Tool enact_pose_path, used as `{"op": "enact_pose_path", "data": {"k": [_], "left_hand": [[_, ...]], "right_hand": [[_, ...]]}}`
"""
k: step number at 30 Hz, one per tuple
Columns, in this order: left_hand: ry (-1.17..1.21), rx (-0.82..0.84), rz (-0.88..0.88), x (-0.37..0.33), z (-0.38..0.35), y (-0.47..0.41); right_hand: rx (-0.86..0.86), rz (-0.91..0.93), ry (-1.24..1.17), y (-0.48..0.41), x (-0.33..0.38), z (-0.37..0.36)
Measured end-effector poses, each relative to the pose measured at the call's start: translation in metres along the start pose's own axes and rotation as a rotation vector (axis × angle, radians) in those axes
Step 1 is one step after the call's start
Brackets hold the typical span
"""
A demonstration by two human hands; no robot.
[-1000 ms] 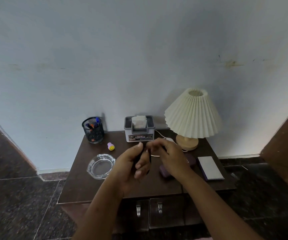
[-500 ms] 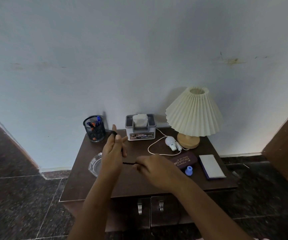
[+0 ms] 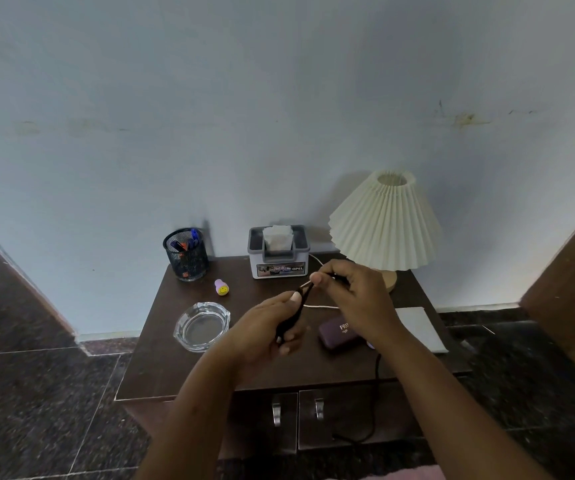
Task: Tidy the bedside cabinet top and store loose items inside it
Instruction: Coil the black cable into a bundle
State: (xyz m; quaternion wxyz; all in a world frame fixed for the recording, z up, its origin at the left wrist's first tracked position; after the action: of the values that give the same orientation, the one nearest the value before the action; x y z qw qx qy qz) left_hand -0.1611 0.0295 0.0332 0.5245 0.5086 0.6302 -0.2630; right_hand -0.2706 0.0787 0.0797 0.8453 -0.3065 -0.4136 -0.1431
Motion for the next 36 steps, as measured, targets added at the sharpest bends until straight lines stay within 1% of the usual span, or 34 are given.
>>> {"op": "enact_pose_path", "data": {"k": [3, 6, 8, 11, 13, 18, 22, 24, 26, 27, 29, 32, 34, 36], "left_hand": [[0.114, 0.098, 0.069, 0.002, -0.008, 0.005], [0.221, 0.128, 0.089, 0.000, -0.007, 0.009], [0.279, 0.147, 0.112, 0.000, -0.007, 0.012], [0.288, 0.172, 0.130, 0.000, -0.005, 0.015], [0.280, 0.167, 0.123, -0.001, -0.005, 0.016], [0.247, 0.110, 0.088, -0.004, -0.002, 0.013], [0.325, 0.051, 0.022, -0.009, 0.003, 0.010], [0.376, 0.057, -0.007, -0.011, 0.002, 0.010], [0.457, 0.052, -0.075, -0.015, 0.002, 0.009], [0.499, 0.027, -0.125, -0.018, 0.005, 0.008], [0.551, -0.084, -0.246, -0.025, 0.015, 0.005], [0.560, -0.346, -0.425, -0.033, 0.040, 0.009], [0.522, -0.499, -0.519, -0.036, 0.058, 0.015], [0.415, -0.620, -0.561, -0.038, 0.072, 0.021]], "right_hand": [[0.002, -0.052, -0.066, 0.001, -0.002, -0.008], [-0.008, -0.141, -0.175, 0.001, -0.005, -0.016], [0.030, -0.212, -0.226, 0.002, -0.010, -0.021], [0.085, -0.275, -0.342, 0.003, -0.014, -0.027], [0.110, -0.306, -0.394, 0.004, -0.017, -0.030], [0.133, -0.373, -0.412, 0.007, -0.024, -0.035], [0.214, -0.438, -0.474, 0.010, -0.029, -0.047], [0.219, -0.430, -0.475, 0.012, -0.027, -0.051], [0.222, -0.393, -0.445, 0.014, -0.022, -0.055], [0.235, -0.377, -0.427, 0.015, -0.018, -0.059], [0.297, -0.331, -0.374, 0.019, -0.012, -0.072], [0.442, -0.211, -0.197, 0.023, -0.003, -0.091], [0.528, -0.142, -0.072, 0.026, 0.001, -0.099], [0.589, -0.069, 0.045, 0.029, 0.004, -0.103]]}}
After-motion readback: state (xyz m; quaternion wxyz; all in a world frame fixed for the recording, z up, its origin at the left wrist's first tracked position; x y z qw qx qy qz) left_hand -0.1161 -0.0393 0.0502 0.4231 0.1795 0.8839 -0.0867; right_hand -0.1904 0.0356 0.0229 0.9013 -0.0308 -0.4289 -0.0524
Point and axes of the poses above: each hand's wrist, its own y-axis away from the middle knuckle, its own z-axis out of the back of the hand, x = y × z, the point moved 8 cm from there along -y, towards the middle knuckle, and after that the axes turned 3 degrees about y, right-handed, at the moved point
